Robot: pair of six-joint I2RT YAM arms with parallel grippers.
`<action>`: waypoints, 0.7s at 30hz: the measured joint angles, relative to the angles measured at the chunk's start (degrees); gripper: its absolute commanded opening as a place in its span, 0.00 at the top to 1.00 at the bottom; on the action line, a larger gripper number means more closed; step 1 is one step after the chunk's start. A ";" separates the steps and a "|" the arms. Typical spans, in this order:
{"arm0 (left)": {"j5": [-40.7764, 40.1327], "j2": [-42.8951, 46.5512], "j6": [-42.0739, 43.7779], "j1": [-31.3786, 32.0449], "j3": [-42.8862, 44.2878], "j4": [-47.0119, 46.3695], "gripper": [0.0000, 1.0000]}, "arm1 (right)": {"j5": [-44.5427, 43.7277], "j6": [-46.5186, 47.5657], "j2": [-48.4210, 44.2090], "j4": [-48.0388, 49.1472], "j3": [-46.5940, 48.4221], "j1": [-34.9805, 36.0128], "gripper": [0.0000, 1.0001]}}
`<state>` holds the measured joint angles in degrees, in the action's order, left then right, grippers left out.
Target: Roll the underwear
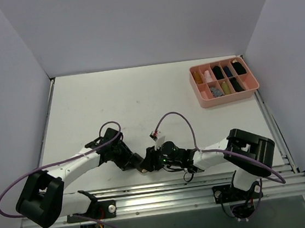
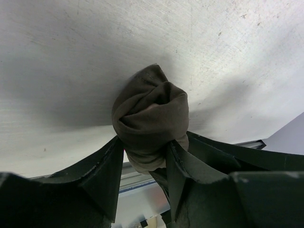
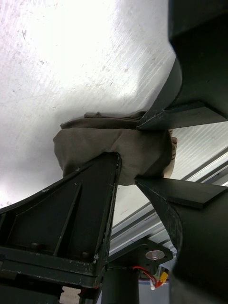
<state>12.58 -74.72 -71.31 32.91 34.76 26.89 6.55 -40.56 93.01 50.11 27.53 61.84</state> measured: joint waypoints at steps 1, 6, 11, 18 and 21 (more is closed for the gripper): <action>0.26 0.00 -0.02 0.00 -0.22 -0.50 0.55 | 0.50 0.11 -0.39 -0.72 0.00 -0.31 0.60; 1.22 -0.13 -0.02 0.02 -1.09 -2.38 0.58 | 3.08 0.66 -1.81 -3.98 0.00 -1.84 0.53; 1.62 0.37 0.02 0.15 -2.47 -4.74 0.61 | 6.12 1.49 -3.26 -6.75 0.00 -3.56 0.50; 1.64 0.39 1.03 0.15 -3.34 -6.51 0.62 | 12.50 3.32 -5.46 -12.04 0.00 -8.63 0.46; 1.86 -0.15 1.44 0.15 -3.34 -7.23 0.62 | 14.91 3.65 -5.66 -13.46 0.57 -10.86 0.44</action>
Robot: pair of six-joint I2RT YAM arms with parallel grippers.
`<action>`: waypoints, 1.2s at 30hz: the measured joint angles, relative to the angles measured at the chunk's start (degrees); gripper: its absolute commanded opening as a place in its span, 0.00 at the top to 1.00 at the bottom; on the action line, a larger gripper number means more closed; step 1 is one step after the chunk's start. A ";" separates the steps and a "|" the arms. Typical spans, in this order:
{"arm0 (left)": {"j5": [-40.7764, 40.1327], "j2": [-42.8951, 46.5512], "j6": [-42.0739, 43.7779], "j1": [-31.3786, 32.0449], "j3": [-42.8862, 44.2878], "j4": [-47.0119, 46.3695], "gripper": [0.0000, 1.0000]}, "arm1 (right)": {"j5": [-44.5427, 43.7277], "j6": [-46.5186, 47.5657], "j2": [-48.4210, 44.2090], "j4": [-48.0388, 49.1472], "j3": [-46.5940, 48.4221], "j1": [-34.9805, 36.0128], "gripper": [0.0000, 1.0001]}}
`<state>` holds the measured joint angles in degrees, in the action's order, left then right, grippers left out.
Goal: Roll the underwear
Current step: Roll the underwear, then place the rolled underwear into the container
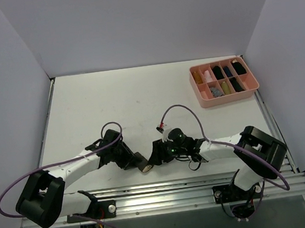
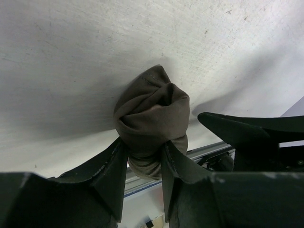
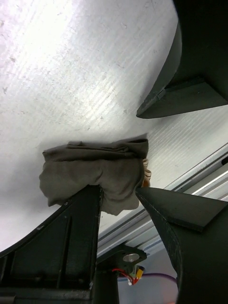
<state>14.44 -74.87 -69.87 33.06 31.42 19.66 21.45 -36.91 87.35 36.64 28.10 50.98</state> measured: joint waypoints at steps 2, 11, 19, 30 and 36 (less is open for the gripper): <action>0.28 -0.37 0.11 0.00 0.07 -0.46 0.61 | 1.62 0.09 0.04 -0.52 0.83 -1.01 0.43; 0.74 -1.33 0.68 0.00 0.61 -0.90 0.62 | 6.01 -5.92 6.71 5.46 2.84 -1.92 0.45; 0.76 -1.73 1.22 0.02 1.16 -0.63 0.62 | 6.64 -14.71 9.60 13.70 -0.09 -1.88 0.50; 0.11 -1.81 2.19 0.22 1.57 0.09 0.62 | 6.47 -23.32 15.65 28.57 -4.42 0.02 0.88; -0.79 -1.25 2.86 0.24 1.62 0.63 0.57 | 6.62 -27.23 18.78 36.92 -6.45 0.22 1.00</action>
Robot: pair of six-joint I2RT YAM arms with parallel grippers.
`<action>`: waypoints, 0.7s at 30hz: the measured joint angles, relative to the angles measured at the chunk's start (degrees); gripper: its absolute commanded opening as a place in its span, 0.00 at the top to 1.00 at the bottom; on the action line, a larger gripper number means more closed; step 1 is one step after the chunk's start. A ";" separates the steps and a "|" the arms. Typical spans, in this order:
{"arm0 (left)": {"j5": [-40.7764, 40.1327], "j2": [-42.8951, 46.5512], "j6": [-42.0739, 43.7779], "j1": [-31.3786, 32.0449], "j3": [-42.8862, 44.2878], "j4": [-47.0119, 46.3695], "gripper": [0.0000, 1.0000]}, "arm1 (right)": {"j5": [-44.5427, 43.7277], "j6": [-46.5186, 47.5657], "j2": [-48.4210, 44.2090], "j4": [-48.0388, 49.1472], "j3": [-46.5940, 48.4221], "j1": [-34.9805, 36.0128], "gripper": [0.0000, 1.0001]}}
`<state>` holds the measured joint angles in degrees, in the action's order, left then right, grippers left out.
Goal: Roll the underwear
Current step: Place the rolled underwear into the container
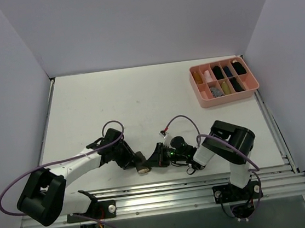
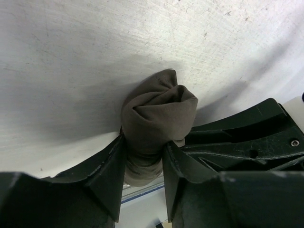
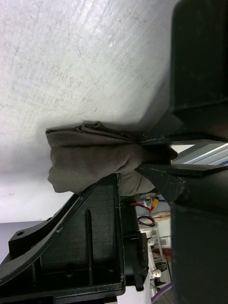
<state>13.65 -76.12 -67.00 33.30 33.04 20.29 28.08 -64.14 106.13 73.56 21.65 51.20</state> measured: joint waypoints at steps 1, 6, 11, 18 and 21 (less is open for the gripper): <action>-0.13 0.15 -0.02 0.00 0.00 0.22 0.53 | -0.09 -0.04 0.00 -0.04 0.02 0.11 1.00; -1.14 1.18 -0.02 0.17 0.52 3.74 0.42 | -0.92 0.81 -1.64 -3.04 0.50 1.07 1.00; -2.58 2.49 0.17 0.22 2.91 10.51 0.38 | -1.38 3.32 -4.92 -9.31 1.38 2.03 1.00; -4.72 3.96 0.94 -1.40 5.16 15.28 0.38 | -1.66 5.88 -8.70 -15.82 1.55 2.16 1.00; -5.29 5.99 1.55 -2.93 5.16 16.87 0.38 | -2.38 8.17 -11.67 -22.14 2.62 2.19 1.00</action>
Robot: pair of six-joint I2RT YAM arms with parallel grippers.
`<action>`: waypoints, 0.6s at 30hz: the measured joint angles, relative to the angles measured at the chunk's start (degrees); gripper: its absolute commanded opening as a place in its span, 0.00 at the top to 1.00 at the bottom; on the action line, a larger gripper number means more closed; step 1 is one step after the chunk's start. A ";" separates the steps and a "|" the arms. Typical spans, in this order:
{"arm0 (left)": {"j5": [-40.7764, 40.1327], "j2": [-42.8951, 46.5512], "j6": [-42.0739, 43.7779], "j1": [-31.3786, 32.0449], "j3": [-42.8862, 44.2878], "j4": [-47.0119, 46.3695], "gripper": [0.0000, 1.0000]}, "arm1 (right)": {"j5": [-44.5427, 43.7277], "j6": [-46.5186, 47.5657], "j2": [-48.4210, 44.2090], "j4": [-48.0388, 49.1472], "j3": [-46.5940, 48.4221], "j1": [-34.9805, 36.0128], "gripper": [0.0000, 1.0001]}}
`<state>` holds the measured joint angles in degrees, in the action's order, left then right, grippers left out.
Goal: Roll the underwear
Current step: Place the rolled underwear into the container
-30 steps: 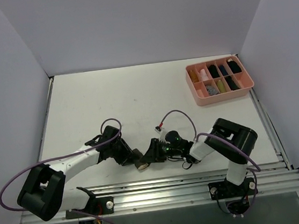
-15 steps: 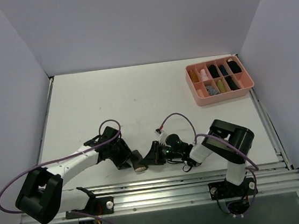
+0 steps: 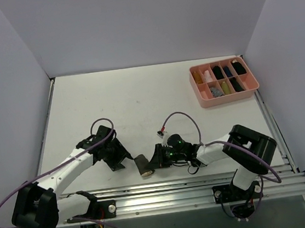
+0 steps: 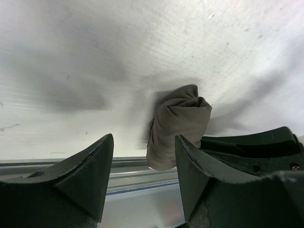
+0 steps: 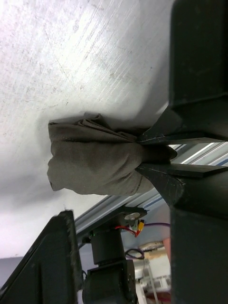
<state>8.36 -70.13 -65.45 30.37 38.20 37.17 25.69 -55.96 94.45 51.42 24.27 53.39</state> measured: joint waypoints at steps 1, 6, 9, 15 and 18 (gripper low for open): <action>0.00 0.85 0.17 -0.79 0.00 0.39 0.38 | -0.39 0.85 -1.01 -2.23 0.55 0.04 1.00; -0.02 5.20 2.75 -6.43 0.35 2.86 0.38 | -2.99 5.73 -5.14 -13.77 4.42 0.28 1.00; 0.42 5.73 4.28 -9.49 1.09 3.93 0.38 | -4.50 8.57 -6.97 -19.82 7.10 0.24 1.00; 1.79 5.31 6.10 -10.71 1.62 4.07 0.38 | -6.05 14.16 -10.05 -28.92 12.72 -1.31 1.00; 2.64 4.81 6.38 -10.73 1.64 4.00 0.38 | -7.17 16.94 -10.43 -33.07 15.43 -2.45 1.00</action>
<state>11.00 -65.32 -59.07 19.64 39.83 41.17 18.52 -39.03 84.03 18.35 39.70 50.94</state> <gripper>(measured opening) 0.620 0.118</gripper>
